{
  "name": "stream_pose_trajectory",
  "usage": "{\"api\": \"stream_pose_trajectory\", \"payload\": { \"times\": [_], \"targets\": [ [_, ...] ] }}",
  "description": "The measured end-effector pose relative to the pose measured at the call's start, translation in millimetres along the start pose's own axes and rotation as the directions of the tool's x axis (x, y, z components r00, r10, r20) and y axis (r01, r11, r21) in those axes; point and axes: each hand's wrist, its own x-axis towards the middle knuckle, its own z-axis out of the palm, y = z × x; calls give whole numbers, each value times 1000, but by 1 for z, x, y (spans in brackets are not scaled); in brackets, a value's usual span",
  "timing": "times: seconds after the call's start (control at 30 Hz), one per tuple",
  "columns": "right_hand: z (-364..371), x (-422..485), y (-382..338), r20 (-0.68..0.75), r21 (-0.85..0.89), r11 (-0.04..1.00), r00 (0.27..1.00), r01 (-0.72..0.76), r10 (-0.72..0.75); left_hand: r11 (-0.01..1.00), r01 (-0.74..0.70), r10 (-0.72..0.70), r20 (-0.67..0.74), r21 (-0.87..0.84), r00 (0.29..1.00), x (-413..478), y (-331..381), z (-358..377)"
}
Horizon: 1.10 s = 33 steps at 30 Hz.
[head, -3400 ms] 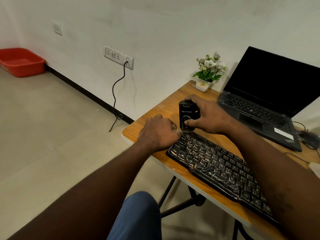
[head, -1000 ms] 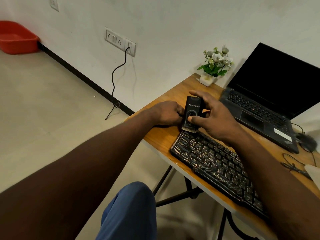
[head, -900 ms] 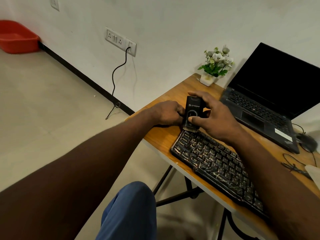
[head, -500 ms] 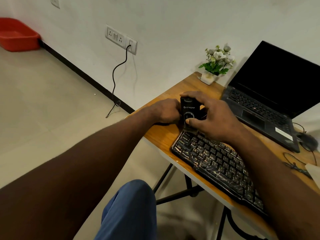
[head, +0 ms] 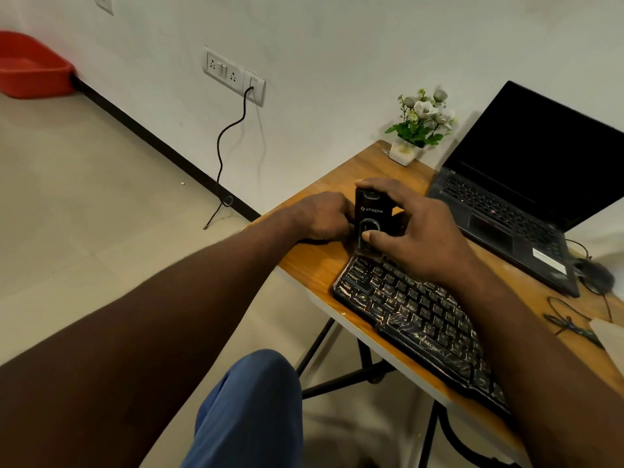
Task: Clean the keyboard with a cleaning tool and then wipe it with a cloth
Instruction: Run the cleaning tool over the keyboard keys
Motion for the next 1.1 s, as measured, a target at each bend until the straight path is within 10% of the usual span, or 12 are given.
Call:
{"api": "stream_pose_trajectory", "payload": {
  "times": [0.7,1.1],
  "targets": [
    [0,-37,11,-49,233,965,989,-124,139,996,-82,82,-17,-26,997,-4,4,4],
    [-37,-51,27,-1,78,979,982,-187,187,996,-84,83,-75,-19,994,-10,5,6]
  ]
}}
